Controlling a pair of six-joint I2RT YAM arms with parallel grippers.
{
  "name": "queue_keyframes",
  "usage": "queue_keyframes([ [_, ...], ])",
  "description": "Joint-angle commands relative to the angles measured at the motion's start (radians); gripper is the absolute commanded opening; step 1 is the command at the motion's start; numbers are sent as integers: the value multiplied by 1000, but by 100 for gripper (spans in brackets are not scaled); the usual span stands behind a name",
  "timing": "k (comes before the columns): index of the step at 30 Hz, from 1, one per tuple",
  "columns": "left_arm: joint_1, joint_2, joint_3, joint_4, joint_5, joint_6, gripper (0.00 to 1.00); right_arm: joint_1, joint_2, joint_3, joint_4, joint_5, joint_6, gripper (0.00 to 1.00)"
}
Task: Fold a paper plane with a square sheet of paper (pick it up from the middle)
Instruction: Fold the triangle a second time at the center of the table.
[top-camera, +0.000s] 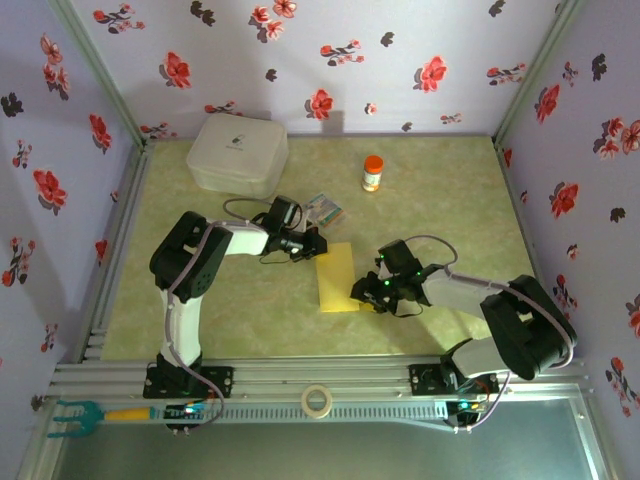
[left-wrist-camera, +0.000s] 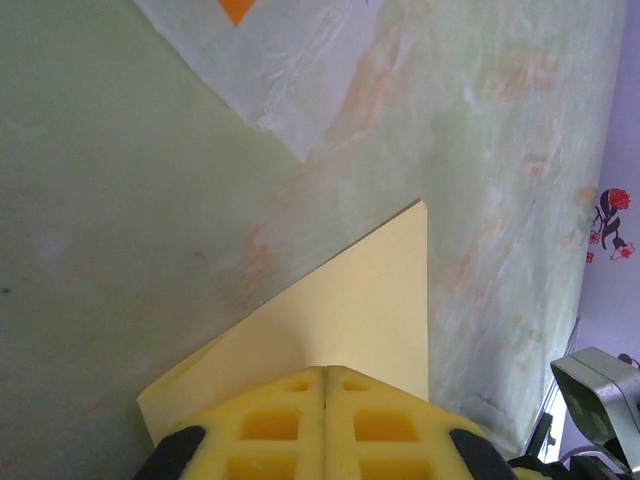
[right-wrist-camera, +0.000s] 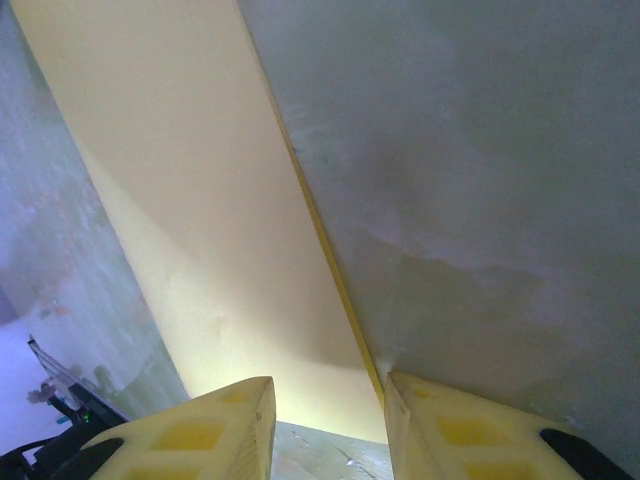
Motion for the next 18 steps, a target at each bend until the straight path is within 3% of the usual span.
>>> queue_keyframes([
  [1, 7, 31, -41, -79, -58, 4, 0, 17, 10, -16, 50, -56, 21, 35],
  [18, 7, 31, -37, -70, -44, 4, 0, -14, 52, 32, 158, -74, 5, 40],
])
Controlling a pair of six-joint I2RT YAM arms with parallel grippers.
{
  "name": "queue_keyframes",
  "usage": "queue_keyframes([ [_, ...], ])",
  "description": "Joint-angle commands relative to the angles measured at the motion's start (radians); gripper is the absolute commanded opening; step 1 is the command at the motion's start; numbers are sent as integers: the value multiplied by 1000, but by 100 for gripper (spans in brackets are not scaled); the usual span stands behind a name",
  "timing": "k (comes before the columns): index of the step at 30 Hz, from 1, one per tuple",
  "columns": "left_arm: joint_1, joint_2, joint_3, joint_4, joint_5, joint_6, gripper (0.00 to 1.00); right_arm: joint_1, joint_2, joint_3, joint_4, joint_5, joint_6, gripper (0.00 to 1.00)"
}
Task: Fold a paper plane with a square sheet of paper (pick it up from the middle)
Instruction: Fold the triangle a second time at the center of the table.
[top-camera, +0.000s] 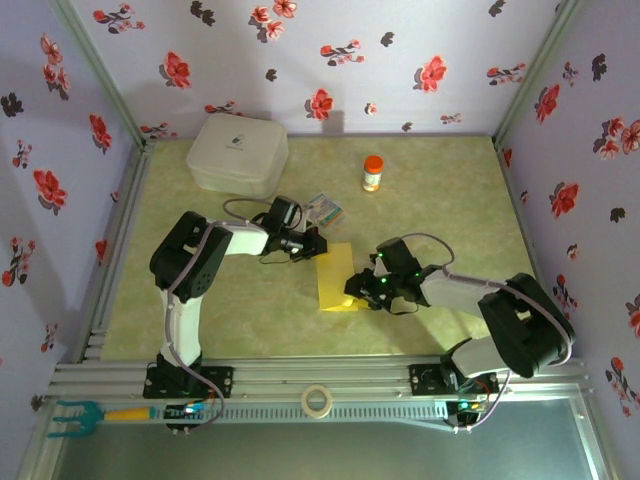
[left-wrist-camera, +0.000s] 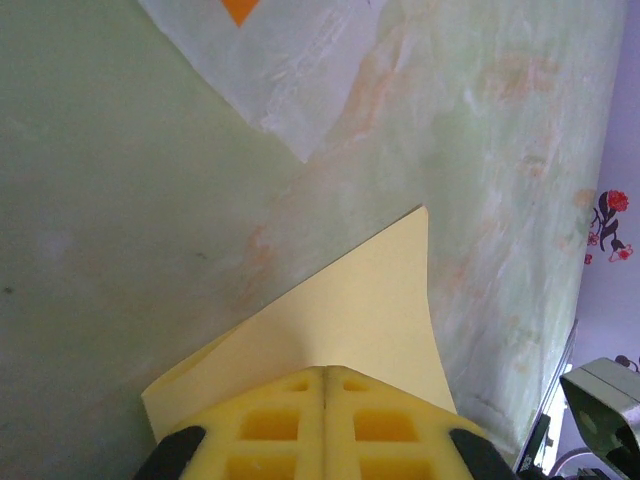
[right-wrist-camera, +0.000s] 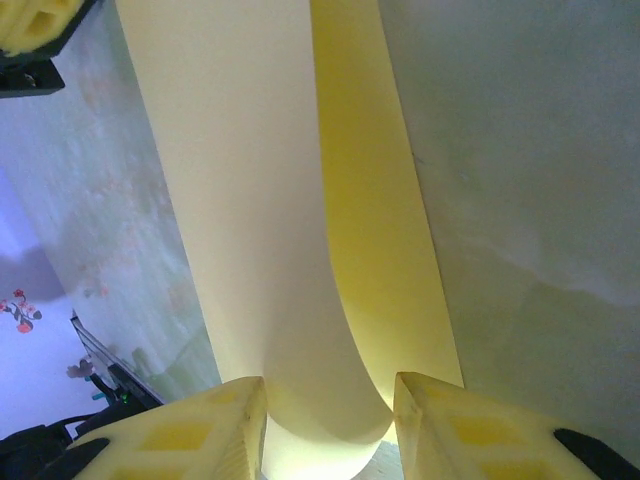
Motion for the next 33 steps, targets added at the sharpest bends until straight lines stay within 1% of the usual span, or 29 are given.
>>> queue_keyframes([
  [1, 7, 31, -37, -73, -44, 9, 0, -26, 44, 36, 67, -44, -9, 40],
  [5, 7, 30, -35, -72, -41, 9, 0, -57, 76, 42, 125, -74, -14, 42],
  [11, 7, 22, -37, -65, -38, 8, 0, -81, 105, 47, 193, -132, -28, 42],
  [18, 5, 22, -32, -62, -30, 6, 0, -109, 126, 44, 190, -141, -63, 41],
  [22, 4, 20, -31, -62, -27, 5, 1, -122, 140, 38, 218, -158, -64, 41],
  [25, 2, 15, -32, -64, -27, 7, 1, -126, 144, 40, 221, -162, -62, 38],
  [27, 1, 10, -32, -63, -27, 9, 2, -126, 149, 39, 222, -162, -61, 33],
  [33, -5, -27, -31, -27, -12, 13, 13, -126, 180, 33, 226, -154, -58, 22],
])
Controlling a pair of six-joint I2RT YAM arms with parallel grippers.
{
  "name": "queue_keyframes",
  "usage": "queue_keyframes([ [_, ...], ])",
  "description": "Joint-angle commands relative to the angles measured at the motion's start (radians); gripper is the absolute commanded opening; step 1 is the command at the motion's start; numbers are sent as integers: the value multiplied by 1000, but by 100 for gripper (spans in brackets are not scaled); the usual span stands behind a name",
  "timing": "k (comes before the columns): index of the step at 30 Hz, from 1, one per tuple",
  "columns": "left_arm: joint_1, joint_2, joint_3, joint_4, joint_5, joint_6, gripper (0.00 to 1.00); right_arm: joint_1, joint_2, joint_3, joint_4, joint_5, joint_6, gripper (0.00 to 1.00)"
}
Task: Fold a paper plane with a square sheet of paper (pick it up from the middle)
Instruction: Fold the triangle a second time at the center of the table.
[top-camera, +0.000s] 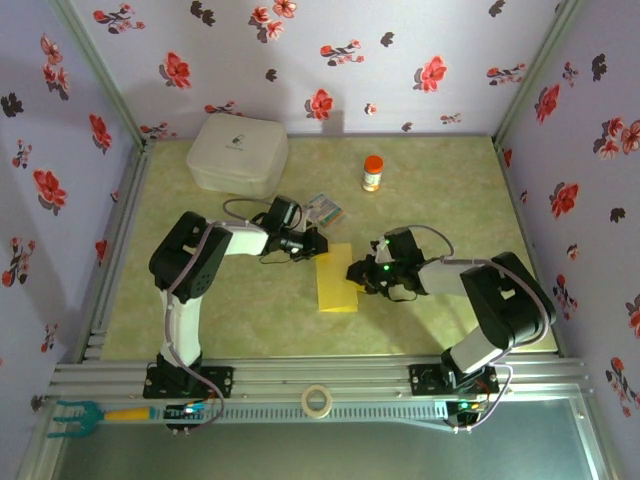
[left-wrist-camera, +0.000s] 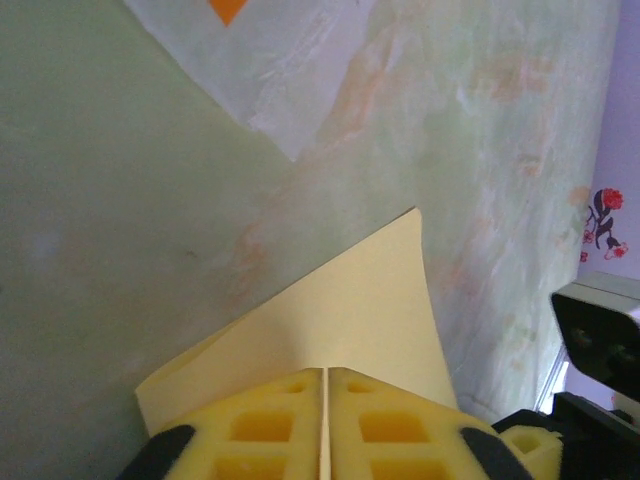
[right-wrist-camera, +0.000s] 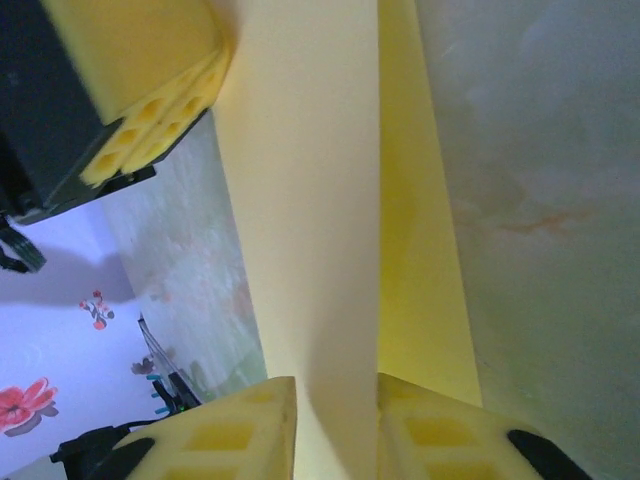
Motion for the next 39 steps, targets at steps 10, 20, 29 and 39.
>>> queue_keyframes([
  [10, -42, -212, -28, -60, -69, 84, 39, -7, 20, -9, 62, 43, 53, 6],
  [20, -68, -473, -137, -103, -289, 207, 41, -6, -4, -16, 70, 105, 103, 2],
  [29, -67, -673, -252, -120, -507, 295, 60, -7, -20, -20, 61, 122, 116, 2],
  [39, -60, -761, -316, -167, -623, 416, 100, -7, -7, -22, 80, 101, 114, 4],
])
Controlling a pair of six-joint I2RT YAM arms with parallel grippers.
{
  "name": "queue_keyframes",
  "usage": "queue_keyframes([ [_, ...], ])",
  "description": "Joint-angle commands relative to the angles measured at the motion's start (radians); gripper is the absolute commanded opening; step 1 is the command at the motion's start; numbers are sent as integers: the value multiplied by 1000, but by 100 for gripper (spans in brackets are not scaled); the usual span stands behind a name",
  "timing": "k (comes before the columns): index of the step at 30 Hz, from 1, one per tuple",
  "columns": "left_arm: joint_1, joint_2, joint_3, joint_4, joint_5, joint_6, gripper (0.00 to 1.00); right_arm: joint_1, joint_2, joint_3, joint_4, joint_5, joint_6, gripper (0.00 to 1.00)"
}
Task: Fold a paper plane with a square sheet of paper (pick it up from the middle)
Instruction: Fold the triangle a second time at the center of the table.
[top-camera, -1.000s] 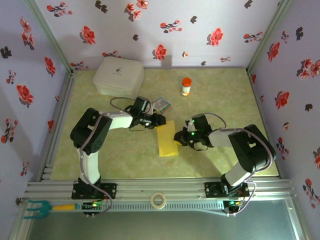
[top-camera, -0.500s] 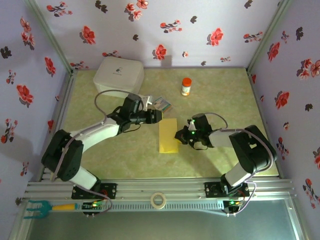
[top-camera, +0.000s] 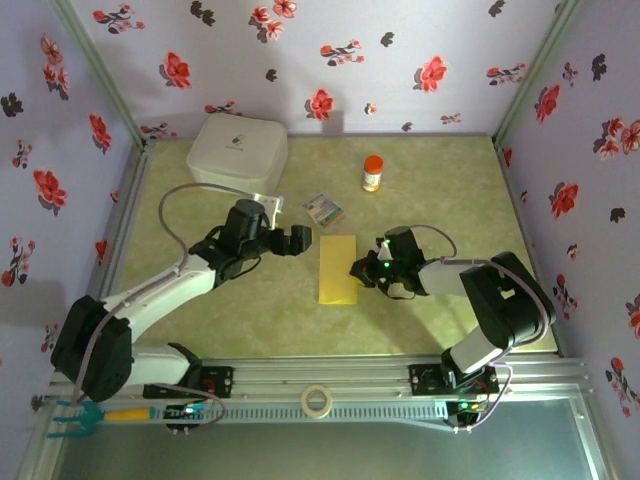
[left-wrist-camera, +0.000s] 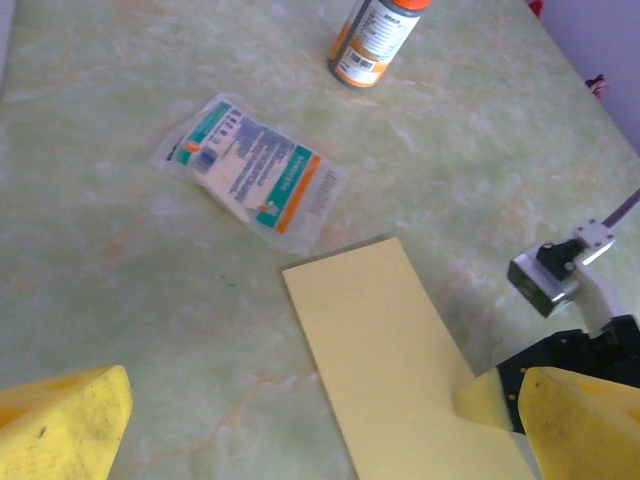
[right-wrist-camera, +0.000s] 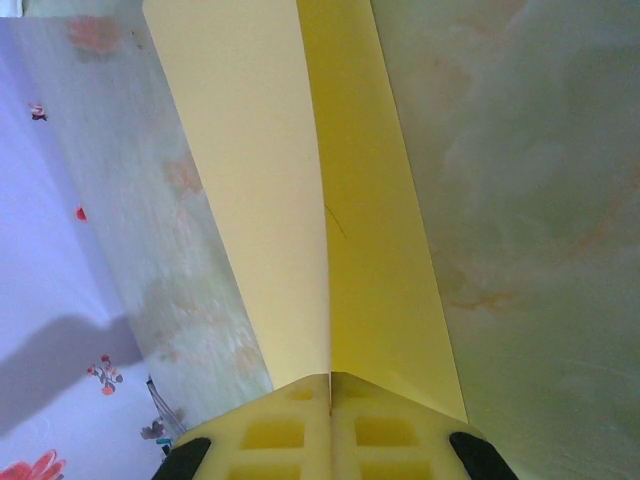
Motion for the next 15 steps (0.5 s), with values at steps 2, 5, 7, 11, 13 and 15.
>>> queue_keyframes([
  [2, 5, -29, -62, 22, -84, 22, 100, -5, 1, -14, 25, -12, 14, 4],
  [5, 12, -45, -89, 2, -163, -78, 100, -6, 2, -15, 25, -13, 12, 4],
  [7, 33, -59, -102, 4, -103, -56, 100, -6, 3, -14, 22, -12, 11, 4],
  [11, 68, -70, -113, 1, -43, -100, 100, -6, 3, -12, 21, -12, 11, 4],
  [13, 68, -67, -113, 4, -7, -97, 100, -5, 6, -9, 17, -15, 9, 4],
  [15, 65, -66, -122, 20, 30, -99, 100, -5, 8, -11, 18, -15, 10, 4],
])
